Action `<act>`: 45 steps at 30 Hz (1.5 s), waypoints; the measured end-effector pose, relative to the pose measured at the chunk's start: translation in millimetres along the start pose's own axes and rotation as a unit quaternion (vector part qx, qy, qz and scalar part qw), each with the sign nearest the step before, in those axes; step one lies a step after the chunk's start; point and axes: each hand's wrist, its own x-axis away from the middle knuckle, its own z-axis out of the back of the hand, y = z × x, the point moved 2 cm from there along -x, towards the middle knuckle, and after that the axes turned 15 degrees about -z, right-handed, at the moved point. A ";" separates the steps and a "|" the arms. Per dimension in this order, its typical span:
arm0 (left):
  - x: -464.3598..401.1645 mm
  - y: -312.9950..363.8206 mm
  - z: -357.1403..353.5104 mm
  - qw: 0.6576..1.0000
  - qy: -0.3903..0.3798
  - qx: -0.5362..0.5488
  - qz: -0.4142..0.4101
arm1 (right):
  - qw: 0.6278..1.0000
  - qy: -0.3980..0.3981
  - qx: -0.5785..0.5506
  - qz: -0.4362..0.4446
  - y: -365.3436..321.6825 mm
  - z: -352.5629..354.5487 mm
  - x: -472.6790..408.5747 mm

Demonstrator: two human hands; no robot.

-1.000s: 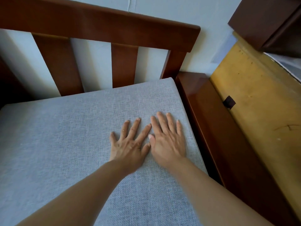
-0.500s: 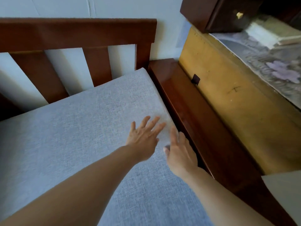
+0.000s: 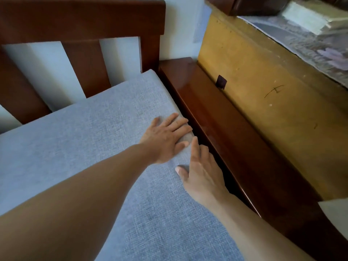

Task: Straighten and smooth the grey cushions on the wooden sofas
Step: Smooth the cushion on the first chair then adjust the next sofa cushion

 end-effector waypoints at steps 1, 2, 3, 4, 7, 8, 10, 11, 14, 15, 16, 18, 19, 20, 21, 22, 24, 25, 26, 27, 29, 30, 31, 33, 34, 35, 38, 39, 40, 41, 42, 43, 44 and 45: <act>-0.4 -5.0 0.0 1.000 0.004 -0.004 -0.014 | 1.000 0.009 0.007 -0.010 -2.3 -0.9 0.5; -1.6 -9.9 1.6 1.000 0.011 -0.009 -0.026 | 0.999 0.025 0.013 -0.020 -4.8 -1.1 -0.1; -1.6 -12.4 1.3 0.999 0.016 -0.009 -0.039 | 0.998 0.038 0.020 -0.036 -6.7 -3.1 1.6; -2.2 -13.5 2.2 0.998 0.027 -0.010 -0.048 | 0.997 0.048 0.026 -0.049 -7.5 -4.3 1.4; -9.0 -14.0 -0.7 0.996 0.055 -0.012 -0.070 | 0.992 0.076 0.038 -0.097 -9.5 -10.1 3.6; -11.9 -14.1 -2.4 0.996 0.056 -0.006 -0.067 | 0.989 0.084 0.046 -0.109 -10.6 -11.6 3.5; -19.3 -15.7 -6.8 0.996 0.058 0.011 -0.068 | 0.984 0.096 0.059 -0.140 -12.7 -14.5 0.8; -22.1 -16.7 -7.4 0.995 0.064 0.012 -0.072 | 0.982 0.099 0.064 -0.149 -13.3 -15.1 -1.2; -27.0 -20.2 -3.8 0.990 0.106 -0.007 -0.092 | 0.978 0.107 0.069 -0.165 -20.3 -15.4 -3.2; -26.4 -19.6 -2.4 0.989 0.118 -0.013 -0.092 | 0.977 0.108 0.065 -0.171 -21.8 -14.6 -1.4; -24.6 -19.6 -1.9 0.986 0.133 -0.020 -0.095 | 0.976 0.110 0.061 -0.178 -24.2 -13.3 1.1; -18.8 -19.6 -4.3 0.981 0.165 -0.023 -0.103 | 0.973 0.117 0.062 -0.189 -27.1 -13.8 5.2; -17.2 -20.3 -7.9 0.977 0.183 -0.019 -0.105 | 0.971 0.126 0.068 -0.191 -27.3 -16.0 5.4; -15.6 -22.7 -13.4 0.976 0.194 -0.017 -0.101 | 0.970 0.133 0.076 -0.189 -28.6 -20.2 4.2; -15.3 -24.7 -18.0 0.976 0.196 -0.019 -0.097 | 0.969 0.138 0.081 -0.186 -29.9 -24.4 2.7; -17.8 -26.1 -22.5 0.976 0.194 -0.023 -0.094 | 0.970 0.143 0.082 -0.181 -29.4 -28.9 -0.3; -20.4 -25.0 -26.6 0.978 0.190 -0.024 -0.088 | 0.971 0.140 0.075 -0.177 -25.8 -35.9 -3.1; -19.9 -22.8 -27.3 0.978 0.191 -0.025 -0.085 | 0.972 0.138 0.067 -0.179 -24.1 -36.8 -1.6; -20.6 -21.4 -27.6 0.977 0.195 -0.029 -0.086 | 0.971 0.141 0.064 -0.181 -21.9 -36.9 -0.3; -22.2 -21.0 -27.4 0.976 0.197 -0.029 -0.090 | 0.970 0.146 0.065 -0.183 -20.1 -37.6 0.1; -24.7 -22.9 -29.1 0.977 0.189 -0.024 -0.090 | 0.968 0.156 0.072 -0.180 -20.2 -43.0 -3.1; -25.7 -24.6 -32.3 0.982 0.168 -0.027 -0.085 | 0.969 0.156 0.075 -0.177 -20.7 -47.8 -7.0; -26.6 -25.8 -36.5 0.987 0.134 -0.034 -0.079 | 0.971 0.142 0.070 -0.179 -19.4 -52.7 -10.7; -29.5 -22.0 -50.3 0.995 0.063 -0.038 -0.075 | 0.975 0.098 0.052 -0.192 -9.6 -64.9 -13.8; -30.8 -18.0 -57.0 0.995 0.047 -0.035 -0.077 | 0.976 0.085 0.046 -0.196 -3.0 -70.6 -13.1; -32.5 -14.6 -61.6 0.995 0.044 -0.036 -0.079 | 0.977 0.074 0.045 -0.197 2.6 -75.4 -14.0; -33.1 -14.8 -72.3 0.996 0.022 -0.055 -0.068 | 0.981 0.032 0.036 -0.188 14.1 -92.9 -16.5; -28.4 -18.4 -77.8 0.996 0.007 -0.062 -0.059 | 0.982 0.013 0.032 -0.183 15.3 -100.3 -17.1; -20.9 -24.0 -84.1 0.997 -0.010 -0.064 -0.048 | 0.985 -0.005 0.027 -0.170 14.7 -107.0 -17.8; -11.8 -30.8 -89.0 0.997 -0.027 -0.063 -0.036 | 0.988 -0.020 0.019 -0.151 12.8 -111.5 -18.7; -2.9 -36.9 -92.5 0.997 -0.038 -0.058 -0.022 | 0.991 -0.029 0.012 -0.128 10.4 -115.0 -19.0; 4.6 -43.0 -95.2 0.998 -0.043 -0.053 -0.005 | 0.994 -0.030 0.011 -0.103 6.9 -117.4 -20.3; 10.7 -48.5 -97.6 0.998 -0.046 -0.050 0.016 | 0.996 -0.028 0.015 -0.078 2.4 -119.5 -23.0; 15.8 -54.4 -100.3 0.997 -0.049 -0.047 0.041 | 0.998 -0.023 0.021 -0.056 -3.5 -121.3 -27.2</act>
